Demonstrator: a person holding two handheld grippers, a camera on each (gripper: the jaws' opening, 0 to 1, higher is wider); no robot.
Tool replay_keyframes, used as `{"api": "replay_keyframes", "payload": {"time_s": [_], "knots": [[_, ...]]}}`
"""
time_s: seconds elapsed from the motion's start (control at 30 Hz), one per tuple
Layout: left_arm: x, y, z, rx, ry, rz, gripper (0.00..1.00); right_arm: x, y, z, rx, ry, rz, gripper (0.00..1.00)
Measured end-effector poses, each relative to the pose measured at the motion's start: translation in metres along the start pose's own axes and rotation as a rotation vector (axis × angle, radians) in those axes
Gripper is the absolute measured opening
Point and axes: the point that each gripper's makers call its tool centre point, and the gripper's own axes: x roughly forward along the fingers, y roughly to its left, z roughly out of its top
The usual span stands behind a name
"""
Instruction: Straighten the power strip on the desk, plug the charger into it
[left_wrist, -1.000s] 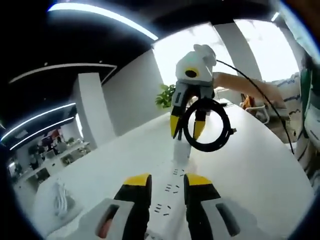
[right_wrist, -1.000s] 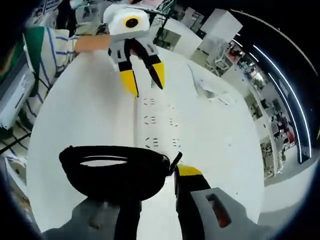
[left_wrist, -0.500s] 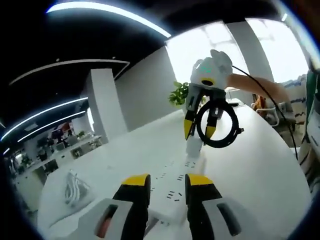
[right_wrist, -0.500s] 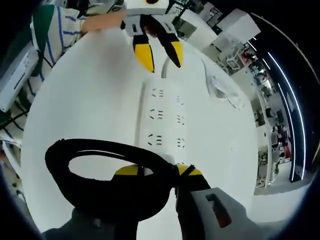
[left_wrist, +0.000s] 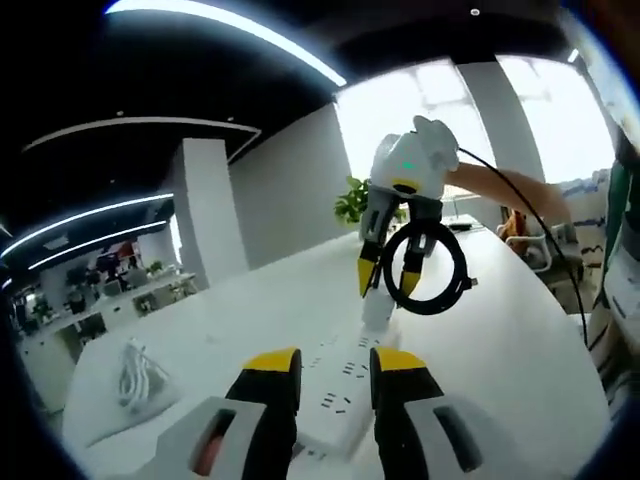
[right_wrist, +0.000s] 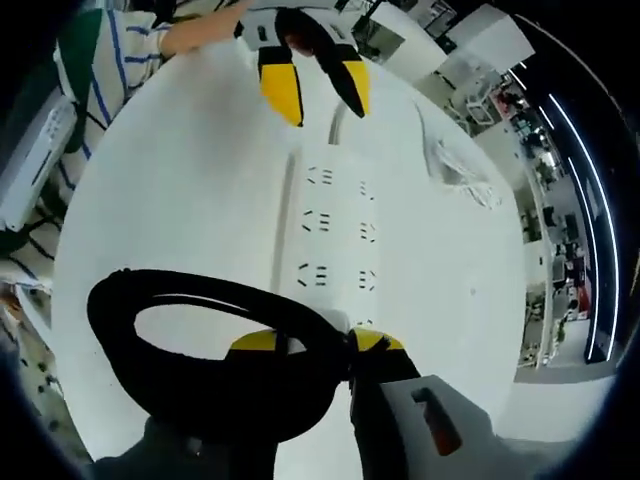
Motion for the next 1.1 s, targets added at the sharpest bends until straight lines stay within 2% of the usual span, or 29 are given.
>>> {"api": "replay_keyframes", "payload": {"time_s": [0.2, 0.43, 0.73, 1.0, 1.1], "knots": [[-0.001, 0.001, -0.001, -0.010, 0.001, 0.004, 0.26, -0.001, -0.005, -0.001, 0.061, 0.032, 0.071, 0.22], [-0.004, 0.002, 0.001, -0.013, -0.003, 0.001, 0.27, 0.002, 0.000, -0.004, 0.153, 0.044, 0.148, 0.22], [-0.003, -0.001, -0.003, -0.006, 0.015, 0.001, 0.27, 0.003, 0.007, -0.006, 0.164, 0.034, 0.172, 0.22], [-0.001, -0.001, -0.006, -0.003, 0.027, -0.001, 0.27, 0.003, 0.008, -0.008, 0.187, -0.015, 0.186, 0.22], [-0.002, 0.000, -0.005, -0.004, 0.023, 0.000, 0.27, 0.004, 0.009, -0.007, 0.202, 0.005, 0.192, 0.22]]}}
